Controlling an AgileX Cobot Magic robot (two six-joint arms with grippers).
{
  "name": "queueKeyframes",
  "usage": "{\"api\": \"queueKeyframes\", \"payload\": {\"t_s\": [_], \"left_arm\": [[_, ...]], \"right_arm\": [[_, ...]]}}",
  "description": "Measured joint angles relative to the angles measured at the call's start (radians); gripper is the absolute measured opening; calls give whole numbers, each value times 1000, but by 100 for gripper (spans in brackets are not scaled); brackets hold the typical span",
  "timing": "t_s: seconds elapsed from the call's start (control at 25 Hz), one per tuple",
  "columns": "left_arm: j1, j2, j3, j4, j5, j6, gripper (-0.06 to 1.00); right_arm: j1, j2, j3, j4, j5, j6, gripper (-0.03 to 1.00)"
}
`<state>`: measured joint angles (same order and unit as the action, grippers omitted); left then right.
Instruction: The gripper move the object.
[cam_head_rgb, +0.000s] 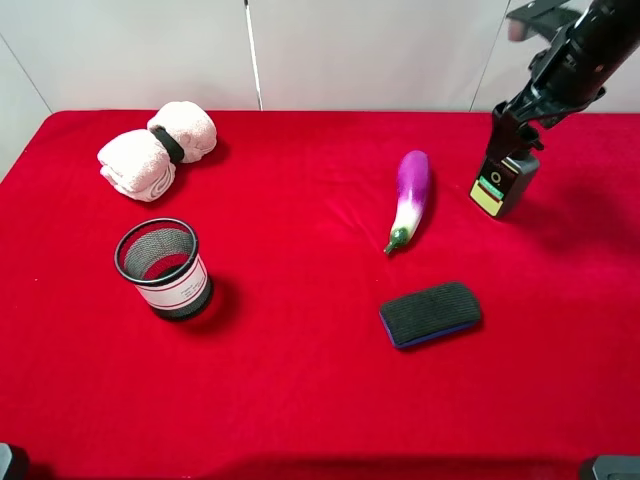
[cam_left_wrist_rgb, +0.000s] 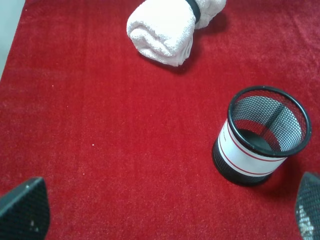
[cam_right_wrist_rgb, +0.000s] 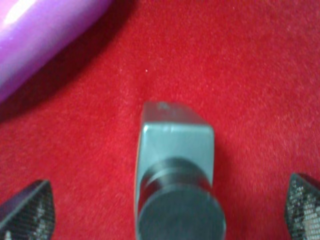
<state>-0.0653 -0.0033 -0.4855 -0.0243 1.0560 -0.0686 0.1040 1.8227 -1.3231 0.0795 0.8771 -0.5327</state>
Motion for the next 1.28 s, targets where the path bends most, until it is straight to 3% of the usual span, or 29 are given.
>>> {"api": "queueKeyframes", "payload": {"t_s": [0.32,0.84,1.28], "left_arm": [[0,0,0,0,0,0,98],[0,0,0,0,0,0,98],[0,0,0,0,0,0,98]], "right_arm": [[0,-162,0,0,85,20,69],[0,-381,6,5,242,172,69],[0,-659,282,44,210,185,69]]}}
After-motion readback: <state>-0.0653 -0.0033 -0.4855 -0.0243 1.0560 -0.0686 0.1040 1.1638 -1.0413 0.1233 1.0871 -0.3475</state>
